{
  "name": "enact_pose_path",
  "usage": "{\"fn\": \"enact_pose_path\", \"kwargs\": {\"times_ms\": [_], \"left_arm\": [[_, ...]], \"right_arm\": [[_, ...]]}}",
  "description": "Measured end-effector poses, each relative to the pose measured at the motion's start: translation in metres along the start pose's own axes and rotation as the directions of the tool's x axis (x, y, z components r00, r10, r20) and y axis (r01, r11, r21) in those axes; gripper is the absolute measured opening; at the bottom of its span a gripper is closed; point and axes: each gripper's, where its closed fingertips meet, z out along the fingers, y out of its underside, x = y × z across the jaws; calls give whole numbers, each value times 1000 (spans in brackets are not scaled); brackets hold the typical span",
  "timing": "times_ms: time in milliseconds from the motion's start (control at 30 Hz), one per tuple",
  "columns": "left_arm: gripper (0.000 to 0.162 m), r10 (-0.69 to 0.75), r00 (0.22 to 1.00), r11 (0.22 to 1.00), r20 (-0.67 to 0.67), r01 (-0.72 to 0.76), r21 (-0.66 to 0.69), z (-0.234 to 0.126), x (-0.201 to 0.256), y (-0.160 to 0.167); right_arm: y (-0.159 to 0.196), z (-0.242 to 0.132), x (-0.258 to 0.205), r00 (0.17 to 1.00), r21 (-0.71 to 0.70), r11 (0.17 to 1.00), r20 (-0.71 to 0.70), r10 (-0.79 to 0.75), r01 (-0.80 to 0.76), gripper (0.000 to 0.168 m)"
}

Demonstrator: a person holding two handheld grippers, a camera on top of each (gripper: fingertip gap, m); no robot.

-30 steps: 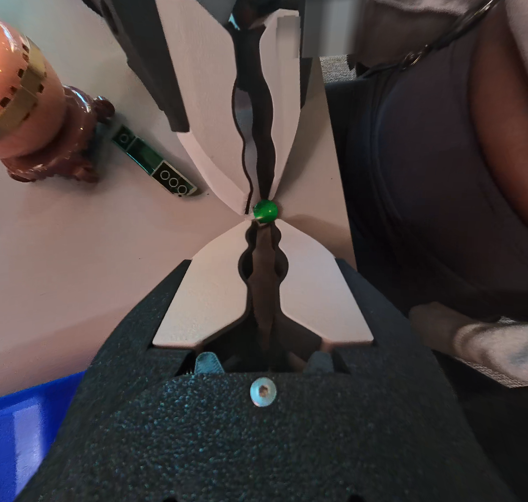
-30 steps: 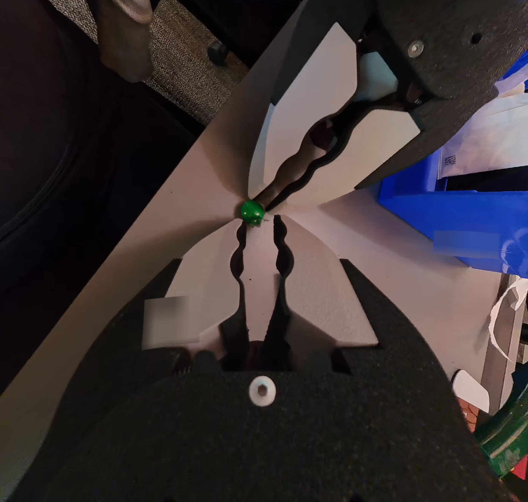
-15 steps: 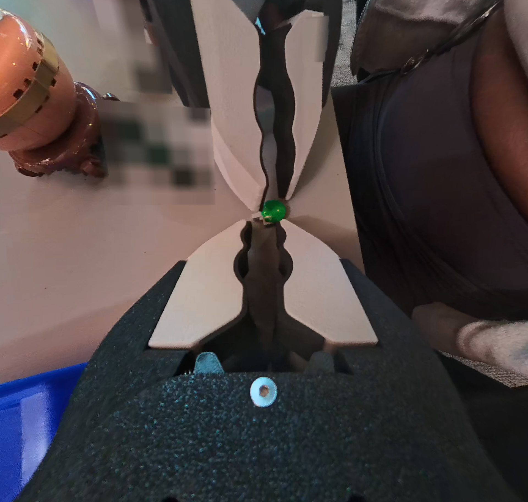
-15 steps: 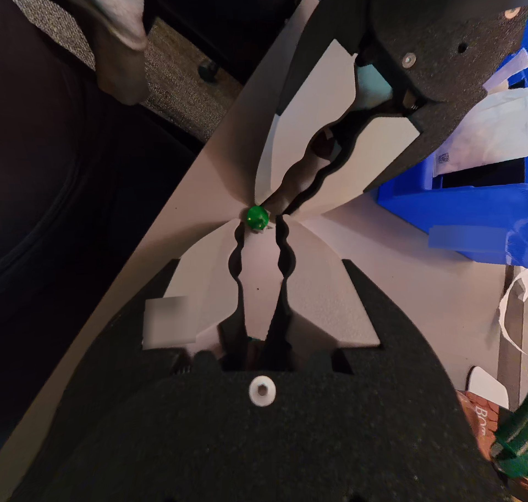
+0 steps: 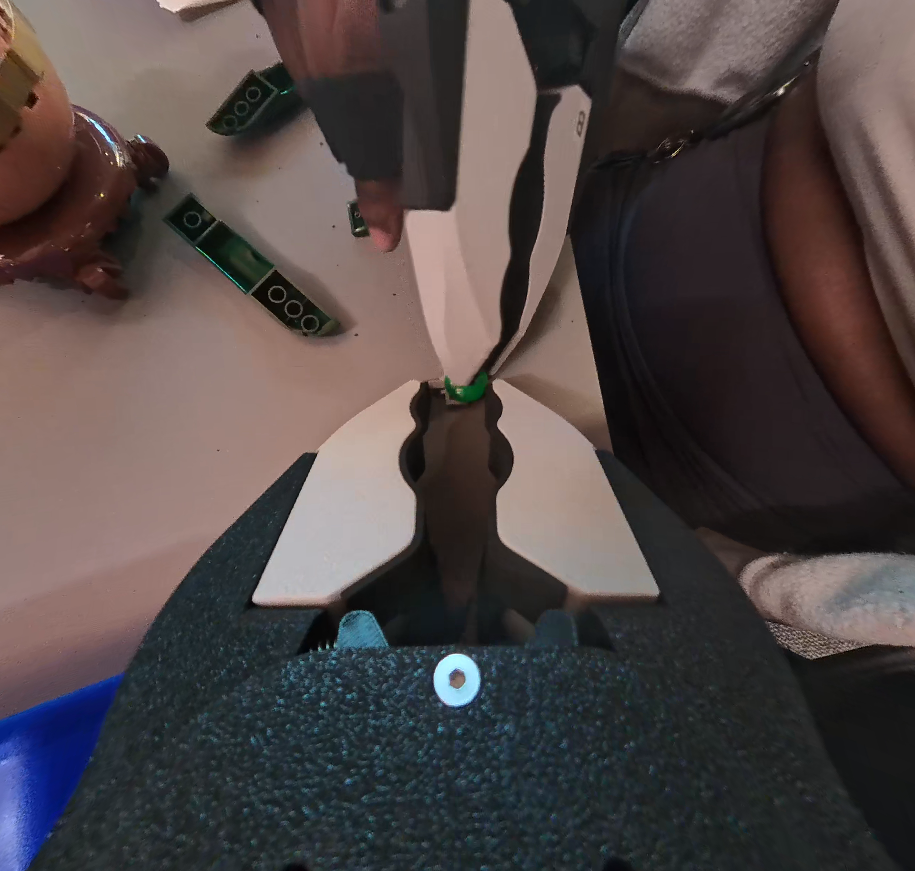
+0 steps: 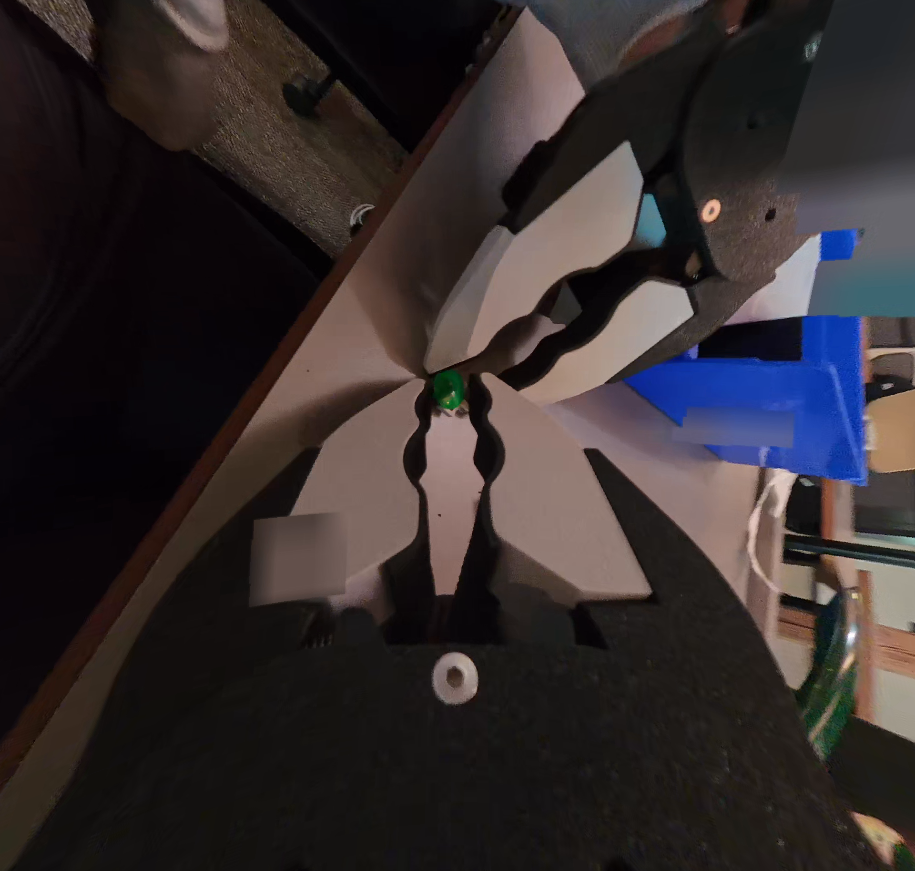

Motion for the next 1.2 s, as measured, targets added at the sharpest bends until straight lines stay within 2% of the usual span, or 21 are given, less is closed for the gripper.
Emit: {"fn": "enact_pose_path", "kwargs": {"times_ms": [67, 200, 400, 533, 633, 767, 900, 1067, 1200], "left_arm": [[22, -3, 1000, 1000, 0, 3, 1, 0, 0, 0], [22, -12, 1000, 1000, 1, 12, 2, 0, 0, 0], [22, -28, 1000, 1000, -8, 28, 6, -1, 0, 0], [23, -18, 1000, 1000, 2, 18, 4, -2, 0, 1], [20, -6, 1000, 1000, -7, 6, 4, -2, 1, 1], [18, -1, 1000, 1000, 1, 1, 4, -2, 1, 1], [12, -2, 1000, 1000, 2, 2, 3, -2, 1, 1], [10, 3, 1000, 1000, -4, -3, 3, -2, 2, 1], [8, 14, 1000, 1000, 2, -14, 3, -2, 2, 1]], "right_arm": [[0, 1, -3, 1000, -6, 1000, -11, -26, 26, 7], [-1, 1, -3, 999, -8, 1000, -32, -17, 17, 5], [-3, -1, -5, 992, 37, 991, 0, 127, -127, 0], [-2, -6, 7, 974, 71, 973, -34, 223, -221, 0], [10, -2, 9, 976, 14, 977, -48, 213, -213, 0], [13, 3, 4, 979, -7, 980, -27, 200, -200, 1], [8, -1, 1, 946, 16, 948, 80, 315, -317, 8], [2, -3, 7, 951, 20, 955, 98, 294, -298, 10], [6, 2, 5, 934, -52, 943, 129, 334, -330, 12]]}}
